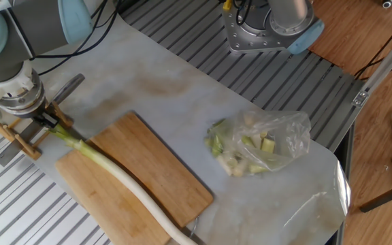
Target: Chop the scallions
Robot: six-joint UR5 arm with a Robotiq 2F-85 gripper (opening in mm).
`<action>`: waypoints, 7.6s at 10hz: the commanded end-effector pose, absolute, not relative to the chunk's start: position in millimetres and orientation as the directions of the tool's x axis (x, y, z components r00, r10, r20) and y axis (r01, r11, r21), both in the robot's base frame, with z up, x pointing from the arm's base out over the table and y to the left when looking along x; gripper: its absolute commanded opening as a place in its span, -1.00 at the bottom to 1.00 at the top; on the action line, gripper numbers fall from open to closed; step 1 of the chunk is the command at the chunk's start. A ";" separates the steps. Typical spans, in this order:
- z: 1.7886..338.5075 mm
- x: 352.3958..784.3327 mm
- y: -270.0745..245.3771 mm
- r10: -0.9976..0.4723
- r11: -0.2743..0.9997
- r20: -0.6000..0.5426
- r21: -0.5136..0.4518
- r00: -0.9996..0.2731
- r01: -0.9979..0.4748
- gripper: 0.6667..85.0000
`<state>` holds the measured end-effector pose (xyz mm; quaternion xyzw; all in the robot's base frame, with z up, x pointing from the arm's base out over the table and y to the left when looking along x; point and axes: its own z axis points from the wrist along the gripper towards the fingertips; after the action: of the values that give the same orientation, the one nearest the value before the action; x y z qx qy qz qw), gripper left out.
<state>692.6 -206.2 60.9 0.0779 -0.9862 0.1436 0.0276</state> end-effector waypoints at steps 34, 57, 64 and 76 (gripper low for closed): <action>138.8 688.8 -208.9 -0.141 0.978 0.045 -0.149 -0.989 -0.146 -0.98; 204.8 634.3 32.2 0.125 0.987 0.034 0.100 -0.992 0.128 -0.98; 141.2 651.0 66.4 0.125 0.987 0.018 0.097 -0.992 0.126 -0.98; 126.3 656.0 83.9 0.225 0.963 0.024 0.144 -0.974 0.226 -0.98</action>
<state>648.9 79.8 128.5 -0.0919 -0.9938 -0.0626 0.0065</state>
